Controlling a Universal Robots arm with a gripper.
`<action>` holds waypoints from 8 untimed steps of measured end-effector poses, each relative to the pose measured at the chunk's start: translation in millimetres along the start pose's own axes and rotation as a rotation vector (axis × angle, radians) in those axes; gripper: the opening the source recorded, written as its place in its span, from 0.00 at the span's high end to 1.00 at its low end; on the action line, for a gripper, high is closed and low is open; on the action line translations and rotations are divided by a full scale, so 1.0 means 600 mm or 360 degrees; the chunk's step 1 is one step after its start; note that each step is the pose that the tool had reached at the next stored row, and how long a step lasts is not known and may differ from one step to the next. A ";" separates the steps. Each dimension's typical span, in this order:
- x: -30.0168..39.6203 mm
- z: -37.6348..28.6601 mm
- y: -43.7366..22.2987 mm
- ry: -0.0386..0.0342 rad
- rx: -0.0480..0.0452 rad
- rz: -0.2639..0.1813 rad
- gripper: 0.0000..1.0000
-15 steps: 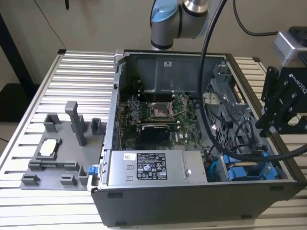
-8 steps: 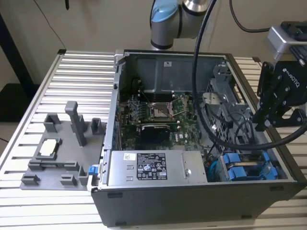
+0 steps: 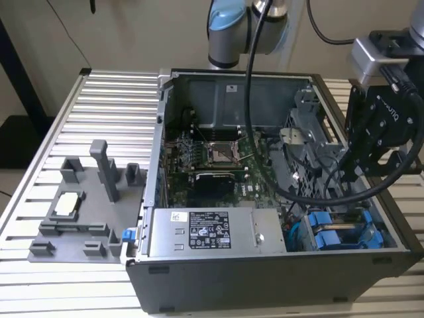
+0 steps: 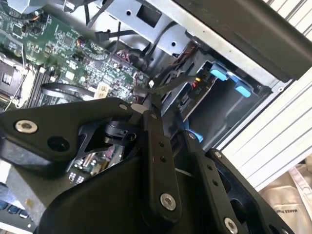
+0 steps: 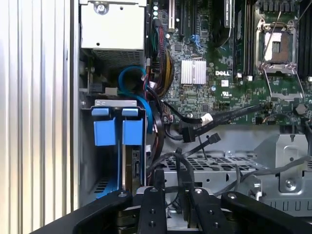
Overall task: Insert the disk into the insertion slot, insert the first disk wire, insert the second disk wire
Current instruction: 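Insert the second disk wire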
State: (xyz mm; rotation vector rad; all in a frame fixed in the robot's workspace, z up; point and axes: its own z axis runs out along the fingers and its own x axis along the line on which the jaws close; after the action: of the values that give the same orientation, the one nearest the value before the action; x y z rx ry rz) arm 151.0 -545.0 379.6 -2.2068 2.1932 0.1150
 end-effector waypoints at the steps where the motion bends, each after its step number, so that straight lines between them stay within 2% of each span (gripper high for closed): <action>1: 0.000 0.000 0.006 0.0000 0.0006 0.0000 0.74; 8: -0.004 0.002 0.051 0.0000 0.0048 -0.0003 0.74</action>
State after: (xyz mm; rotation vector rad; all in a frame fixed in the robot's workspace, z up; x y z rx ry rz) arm 120.5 -542.8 379.6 -2.1937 2.1778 0.0813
